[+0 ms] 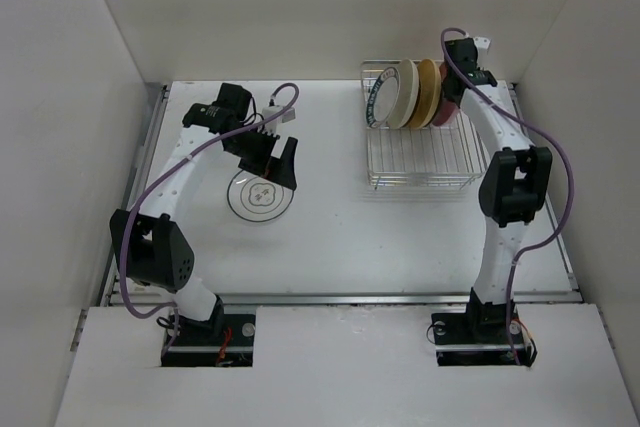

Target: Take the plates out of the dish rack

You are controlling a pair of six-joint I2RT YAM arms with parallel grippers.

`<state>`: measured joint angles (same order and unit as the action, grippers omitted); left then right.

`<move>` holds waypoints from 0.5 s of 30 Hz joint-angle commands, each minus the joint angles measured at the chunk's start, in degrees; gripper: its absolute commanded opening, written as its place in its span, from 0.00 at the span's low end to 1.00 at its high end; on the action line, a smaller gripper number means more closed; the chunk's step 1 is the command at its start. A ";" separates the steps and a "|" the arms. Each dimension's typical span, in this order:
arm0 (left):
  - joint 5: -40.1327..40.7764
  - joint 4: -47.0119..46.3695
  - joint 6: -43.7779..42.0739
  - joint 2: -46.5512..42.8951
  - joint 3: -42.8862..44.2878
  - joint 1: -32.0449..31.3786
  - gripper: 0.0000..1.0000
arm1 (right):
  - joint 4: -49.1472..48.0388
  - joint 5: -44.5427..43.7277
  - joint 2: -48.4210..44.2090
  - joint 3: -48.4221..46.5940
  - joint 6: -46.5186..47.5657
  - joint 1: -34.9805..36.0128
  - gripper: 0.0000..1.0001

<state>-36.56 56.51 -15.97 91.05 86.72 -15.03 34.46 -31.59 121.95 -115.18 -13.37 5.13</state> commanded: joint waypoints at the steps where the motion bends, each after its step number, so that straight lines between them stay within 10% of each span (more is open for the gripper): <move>1: -1.24 1.14 -0.12 -2.18 0.21 -0.18 1.00 | -4.22 -11.01 -9.96 -0.84 1.92 -0.12 0.00; 11: 2.10 2.81 -0.12 -6.23 2.84 -1.76 1.00 | -5.11 -28.69 -22.35 -4.17 12.22 4.36 0.00; 15: 2.63 3.43 1.37 -9.04 4.34 -1.76 1.00 | -3.17 -19.78 -32.17 1.25 10.56 9.19 0.00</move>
<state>-34.02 58.54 -15.51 86.21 88.51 -16.69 32.42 -54.19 97.25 -115.85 -3.09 10.50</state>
